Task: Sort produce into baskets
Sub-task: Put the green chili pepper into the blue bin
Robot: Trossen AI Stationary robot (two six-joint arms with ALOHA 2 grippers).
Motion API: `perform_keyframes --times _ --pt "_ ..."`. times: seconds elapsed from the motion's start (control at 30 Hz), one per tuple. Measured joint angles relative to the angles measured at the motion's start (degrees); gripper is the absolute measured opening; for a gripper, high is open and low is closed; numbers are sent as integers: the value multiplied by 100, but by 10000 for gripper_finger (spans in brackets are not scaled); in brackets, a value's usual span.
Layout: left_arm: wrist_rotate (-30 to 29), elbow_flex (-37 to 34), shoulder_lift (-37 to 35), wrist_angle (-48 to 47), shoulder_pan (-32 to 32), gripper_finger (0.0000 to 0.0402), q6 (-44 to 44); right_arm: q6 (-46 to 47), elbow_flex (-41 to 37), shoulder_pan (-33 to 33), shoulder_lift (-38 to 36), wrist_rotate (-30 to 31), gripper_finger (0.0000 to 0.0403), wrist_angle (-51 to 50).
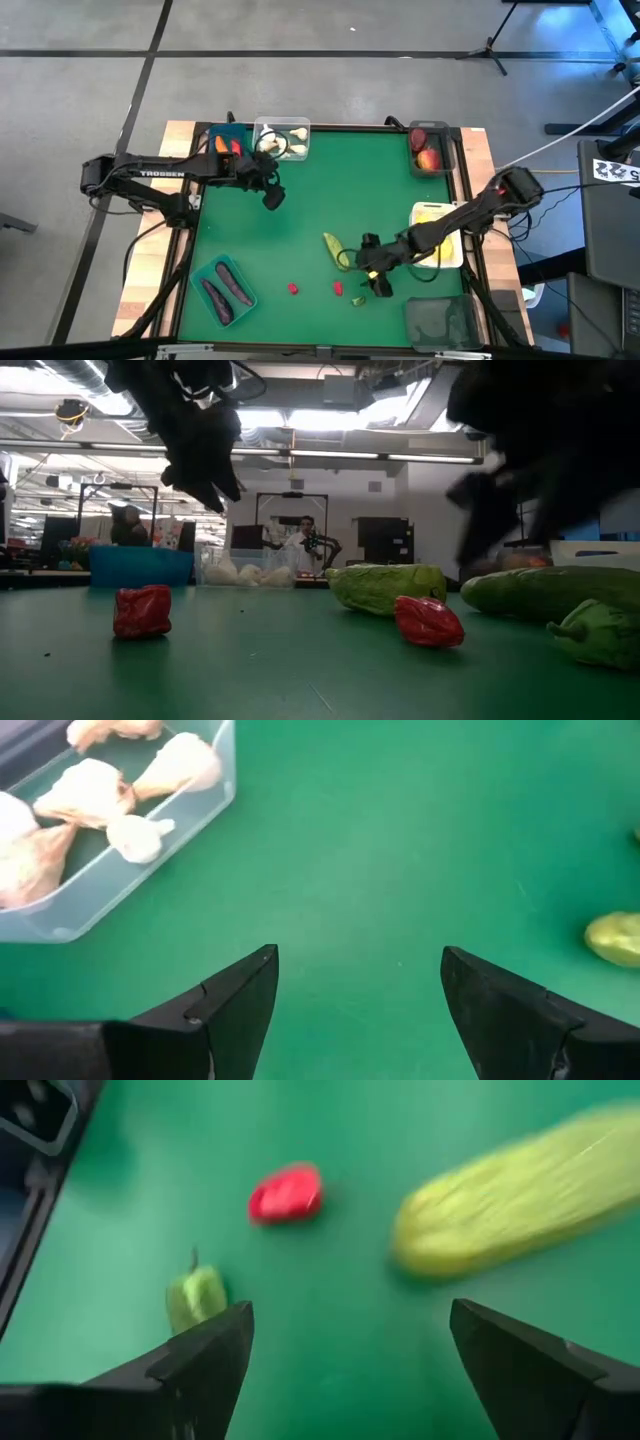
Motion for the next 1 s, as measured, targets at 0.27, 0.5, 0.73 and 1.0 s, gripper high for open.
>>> perform_keyframes --times 0.27,0.5,0.73,1.0 --pt "-39 0 2 -13 -155 273 105 550 281 509 772 -253 335 164" --pt "-137 0 2 23 -156 273 109 577 551 899 833 325 335 31" --pt "-208 0 2 83 -160 273 15 686 643 1023 877 463 335 4" --pt "-231 0 7 85 -305 272 33 874 646 1023 1254 439 335 277"
